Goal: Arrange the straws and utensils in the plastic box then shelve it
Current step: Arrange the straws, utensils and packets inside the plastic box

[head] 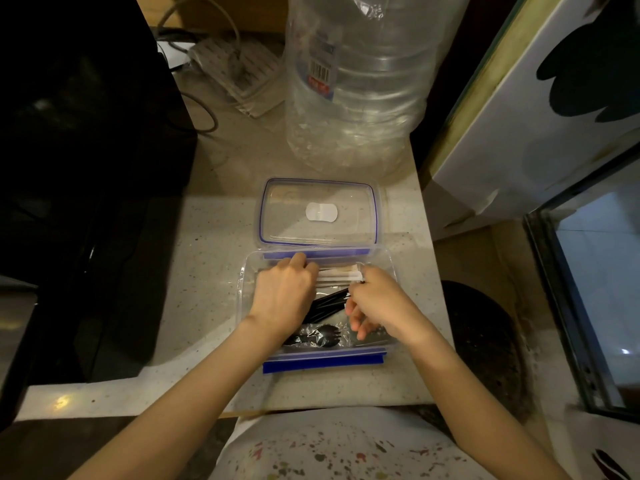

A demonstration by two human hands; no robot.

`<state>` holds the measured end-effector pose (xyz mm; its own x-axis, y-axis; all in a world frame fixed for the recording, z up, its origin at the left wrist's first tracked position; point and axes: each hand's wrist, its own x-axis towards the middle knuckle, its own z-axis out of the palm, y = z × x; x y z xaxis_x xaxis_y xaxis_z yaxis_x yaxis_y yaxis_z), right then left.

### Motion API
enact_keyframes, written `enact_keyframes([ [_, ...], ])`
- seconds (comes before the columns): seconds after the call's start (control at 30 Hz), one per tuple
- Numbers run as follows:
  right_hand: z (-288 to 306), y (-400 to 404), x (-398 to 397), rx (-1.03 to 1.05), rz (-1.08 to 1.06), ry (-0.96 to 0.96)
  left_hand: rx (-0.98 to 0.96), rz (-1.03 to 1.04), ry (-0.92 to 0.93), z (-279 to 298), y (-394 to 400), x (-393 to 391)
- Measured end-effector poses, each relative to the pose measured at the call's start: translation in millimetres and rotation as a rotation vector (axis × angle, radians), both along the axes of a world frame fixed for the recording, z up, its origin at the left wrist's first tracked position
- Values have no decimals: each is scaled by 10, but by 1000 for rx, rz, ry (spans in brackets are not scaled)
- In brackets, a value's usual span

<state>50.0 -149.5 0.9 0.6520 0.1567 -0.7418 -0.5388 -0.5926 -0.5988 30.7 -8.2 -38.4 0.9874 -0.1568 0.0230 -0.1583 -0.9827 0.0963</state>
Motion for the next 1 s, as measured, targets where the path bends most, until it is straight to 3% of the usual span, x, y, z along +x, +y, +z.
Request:
enact_keyframes([
  [0.17,-57,12,14,45,-18,59,39,-57,-7,44,-28,-8],
  [0.33,-61,-32,27,85,-109,-43,48,-9,36,16,-17,-9],
  [0.43,-98,2,35,61,-123,41,24,-9,46,-2,0,-7],
  [0.83,-84,-18,34,78,-97,-17,69,26,116,98,-51,19],
  [1.0,-45,-59,-20,-3,16,-34,44,19,126,110,-46,31],
])
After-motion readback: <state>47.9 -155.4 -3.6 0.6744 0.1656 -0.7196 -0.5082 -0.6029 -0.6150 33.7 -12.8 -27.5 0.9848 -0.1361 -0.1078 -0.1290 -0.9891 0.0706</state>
